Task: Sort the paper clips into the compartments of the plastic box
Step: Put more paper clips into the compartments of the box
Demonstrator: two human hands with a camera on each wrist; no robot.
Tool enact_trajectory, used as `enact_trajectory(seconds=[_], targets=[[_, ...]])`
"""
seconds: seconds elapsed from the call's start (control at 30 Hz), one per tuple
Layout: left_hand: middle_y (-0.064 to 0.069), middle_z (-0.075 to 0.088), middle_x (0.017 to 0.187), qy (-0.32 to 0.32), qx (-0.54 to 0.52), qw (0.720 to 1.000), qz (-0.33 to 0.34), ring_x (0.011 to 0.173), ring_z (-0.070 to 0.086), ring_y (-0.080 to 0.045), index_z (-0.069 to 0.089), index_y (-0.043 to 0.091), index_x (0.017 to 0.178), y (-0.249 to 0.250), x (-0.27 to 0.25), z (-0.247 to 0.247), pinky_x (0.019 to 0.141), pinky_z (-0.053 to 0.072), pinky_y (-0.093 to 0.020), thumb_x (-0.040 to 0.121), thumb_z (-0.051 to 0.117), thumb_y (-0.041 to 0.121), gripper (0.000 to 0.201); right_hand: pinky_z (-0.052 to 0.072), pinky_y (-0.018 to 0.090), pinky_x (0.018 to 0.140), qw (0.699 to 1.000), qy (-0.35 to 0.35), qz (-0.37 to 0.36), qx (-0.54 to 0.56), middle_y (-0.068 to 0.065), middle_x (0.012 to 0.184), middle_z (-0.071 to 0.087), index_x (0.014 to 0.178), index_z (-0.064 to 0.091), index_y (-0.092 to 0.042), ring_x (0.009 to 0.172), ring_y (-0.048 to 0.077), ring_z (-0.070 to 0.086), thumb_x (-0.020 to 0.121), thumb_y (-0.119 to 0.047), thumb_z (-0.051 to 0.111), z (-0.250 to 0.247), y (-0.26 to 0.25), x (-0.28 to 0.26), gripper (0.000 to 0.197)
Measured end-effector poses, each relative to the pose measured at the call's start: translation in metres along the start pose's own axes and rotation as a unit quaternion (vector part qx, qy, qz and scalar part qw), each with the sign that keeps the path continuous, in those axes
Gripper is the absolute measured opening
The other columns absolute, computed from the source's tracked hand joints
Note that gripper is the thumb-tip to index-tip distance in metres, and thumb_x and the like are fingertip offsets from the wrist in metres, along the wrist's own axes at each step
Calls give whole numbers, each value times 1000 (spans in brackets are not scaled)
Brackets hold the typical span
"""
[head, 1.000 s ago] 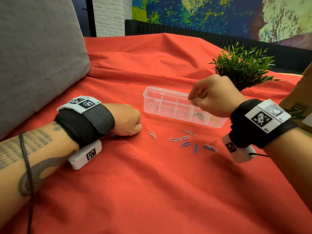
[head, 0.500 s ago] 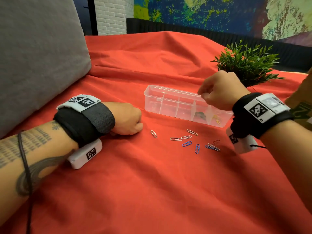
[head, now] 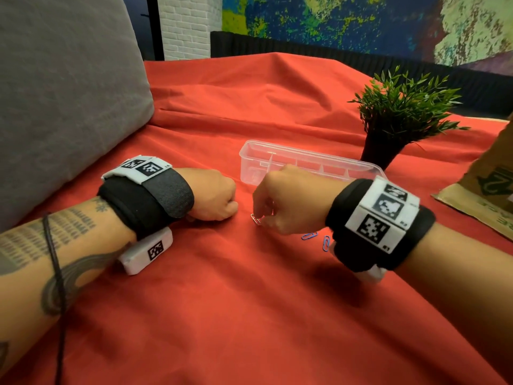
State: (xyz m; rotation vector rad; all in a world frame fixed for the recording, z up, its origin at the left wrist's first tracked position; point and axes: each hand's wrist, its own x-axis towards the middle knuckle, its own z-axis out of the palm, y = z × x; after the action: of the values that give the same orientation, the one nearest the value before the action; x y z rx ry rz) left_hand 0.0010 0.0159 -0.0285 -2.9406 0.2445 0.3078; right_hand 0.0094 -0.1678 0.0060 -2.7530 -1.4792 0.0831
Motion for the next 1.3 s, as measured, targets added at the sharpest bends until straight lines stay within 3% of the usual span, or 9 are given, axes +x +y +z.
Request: enact_trajectory(seconds=[0.1,0.3,0.4,0.53,0.67,0.83,1.0,1.17,1.3], targets=[[-9,61,74,2,4,1000,2,80,62,-35,53,12,67,-1,1,1,79,53,-36,104,41,34,45,58,35,80,1000,-2,15,8,-4,91,74,98,75,-26,90,21,67,81,-28,65,9,-5,6,21],[-16,70,82,-4,6,1000,5,81,64,-36,61,11,77,-1,0,0,81,56,-36,105,41,35,43,57,36,64,998,-27,11,-55,9,87,71,92,73,-13,86,30,66,77,-8,60,14,-15,12,19],[-19,77,88,-10,4,1000,4,85,73,-38,67,7,83,0,-2,0,83,61,-38,104,40,37,45,47,31,54,998,-39,11,-53,4,82,65,90,69,-15,82,29,63,75,-5,59,14,-15,11,20],[-17,75,83,-11,3,1000,2,85,75,-39,62,10,75,0,-2,-1,83,62,-39,103,40,37,44,54,32,62,999,-35,25,1,-7,73,63,77,62,-27,76,22,63,72,-6,58,12,-5,2,22],[-16,76,80,-14,6,1000,0,83,76,-40,57,11,71,-1,-2,-1,84,63,-41,102,39,37,45,50,26,69,995,60,68,32,-8,73,66,84,72,-23,70,15,57,74,-5,58,-4,18,-4,25],[-16,76,78,-19,-4,1000,-3,82,77,-40,64,9,79,-1,-3,-2,82,62,-39,103,39,37,44,46,22,70,955,239,159,75,-2,72,71,79,76,-19,70,17,64,75,-6,66,-39,61,6,17],[-3,53,63,-12,-6,1000,-11,78,61,-35,57,13,76,1,-2,-2,78,53,-34,105,40,34,40,49,25,72,945,229,225,65,3,76,72,72,72,-24,76,24,66,75,-8,65,-30,97,18,18],[-2,51,62,-11,-5,1000,-12,78,59,-34,56,13,75,1,-2,-2,78,51,-34,105,40,35,41,49,24,78,934,245,246,87,7,86,74,74,70,-27,82,25,69,78,-10,65,-18,110,16,18],[-4,56,66,-12,-5,1000,-9,79,63,-35,60,12,78,0,-1,-2,81,55,-35,105,40,35,41,51,26,76,930,282,219,85,0,74,71,73,73,-25,77,21,66,78,-9,66,-24,101,1,18]])
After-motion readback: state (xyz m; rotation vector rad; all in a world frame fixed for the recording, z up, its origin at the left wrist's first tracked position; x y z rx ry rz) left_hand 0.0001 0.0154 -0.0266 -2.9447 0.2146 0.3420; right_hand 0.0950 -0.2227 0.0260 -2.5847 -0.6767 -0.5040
